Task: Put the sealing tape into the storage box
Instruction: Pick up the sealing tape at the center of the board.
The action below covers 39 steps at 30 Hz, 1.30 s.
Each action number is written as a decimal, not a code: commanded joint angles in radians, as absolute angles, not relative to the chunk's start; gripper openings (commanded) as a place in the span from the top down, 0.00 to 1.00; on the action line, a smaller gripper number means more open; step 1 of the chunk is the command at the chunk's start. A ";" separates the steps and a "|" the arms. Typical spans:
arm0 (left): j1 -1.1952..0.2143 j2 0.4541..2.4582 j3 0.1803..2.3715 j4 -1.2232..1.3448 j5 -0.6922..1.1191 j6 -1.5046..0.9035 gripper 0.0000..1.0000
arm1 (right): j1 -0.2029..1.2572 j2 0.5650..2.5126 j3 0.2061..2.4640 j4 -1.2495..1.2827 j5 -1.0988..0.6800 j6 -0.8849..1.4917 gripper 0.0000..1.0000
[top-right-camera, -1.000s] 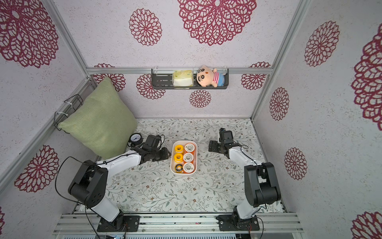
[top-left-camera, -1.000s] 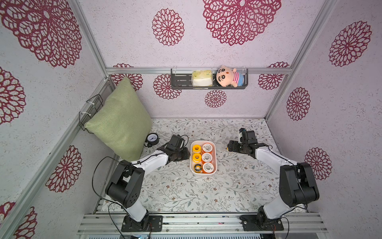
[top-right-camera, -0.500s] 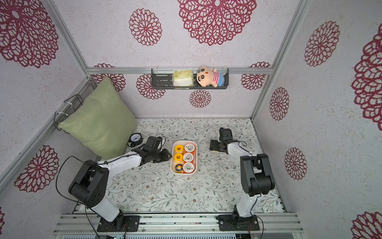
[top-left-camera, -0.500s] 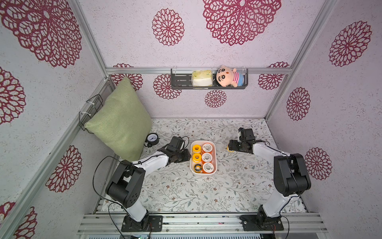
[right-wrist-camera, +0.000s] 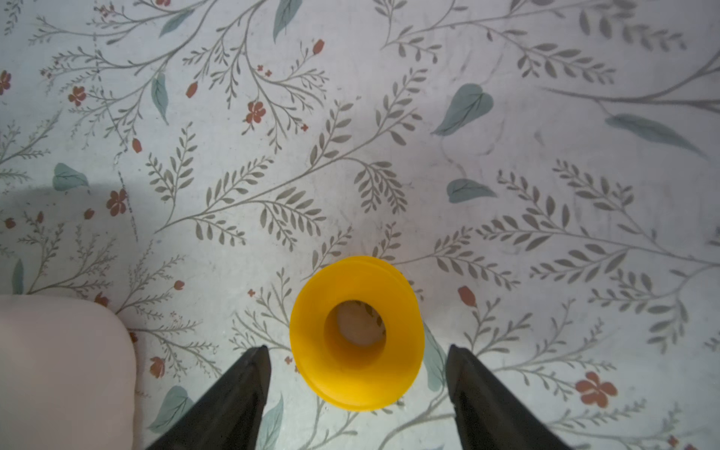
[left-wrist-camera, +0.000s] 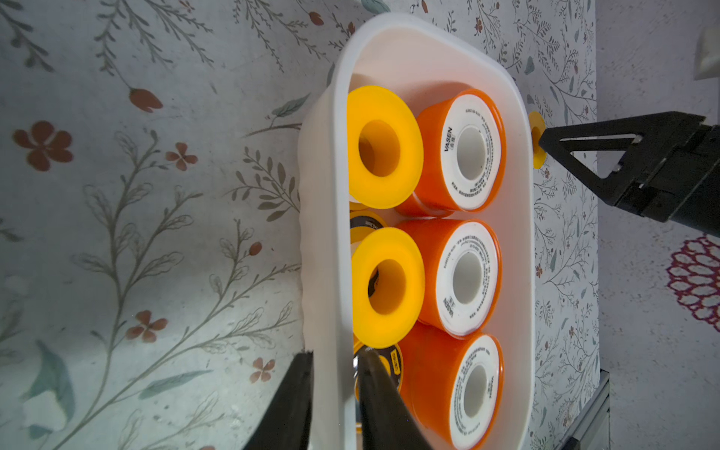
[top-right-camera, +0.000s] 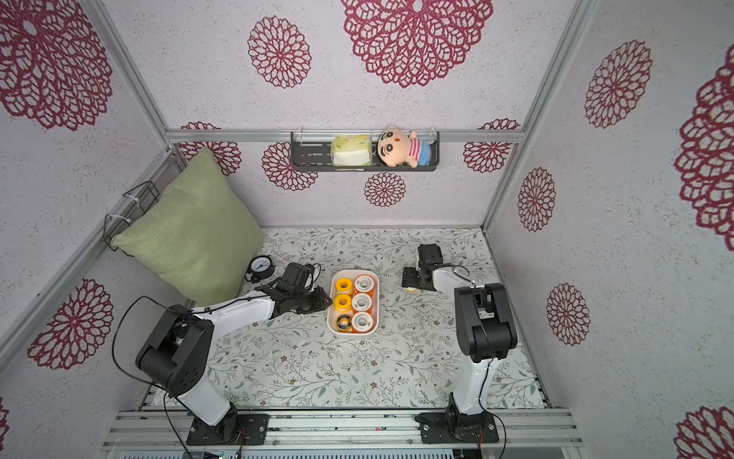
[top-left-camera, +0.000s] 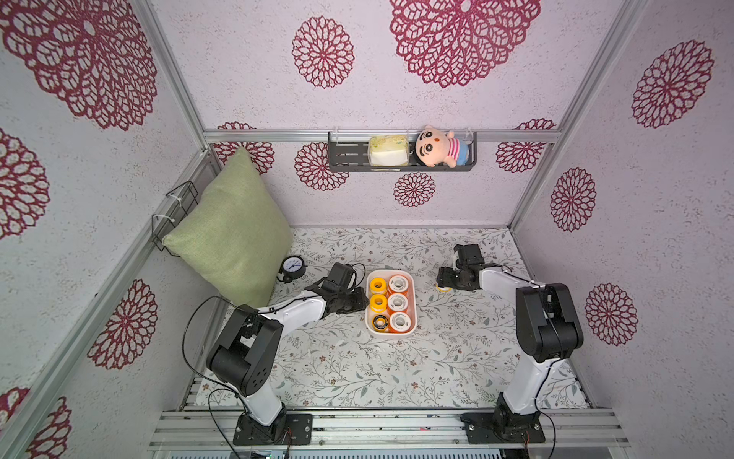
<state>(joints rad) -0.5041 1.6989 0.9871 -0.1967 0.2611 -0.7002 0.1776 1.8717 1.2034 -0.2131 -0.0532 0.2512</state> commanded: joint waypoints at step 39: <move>-0.523 1.724 1.002 -0.179 0.263 -0.696 0.82 | 0.186 1.822 1.267 -0.276 -0.128 0.258 0.41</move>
<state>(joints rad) -0.5125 1.7042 0.9874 -0.1925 0.2615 -0.7036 0.1802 1.9041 1.2713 -0.2783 -0.0937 0.2546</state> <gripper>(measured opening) 0.185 0.604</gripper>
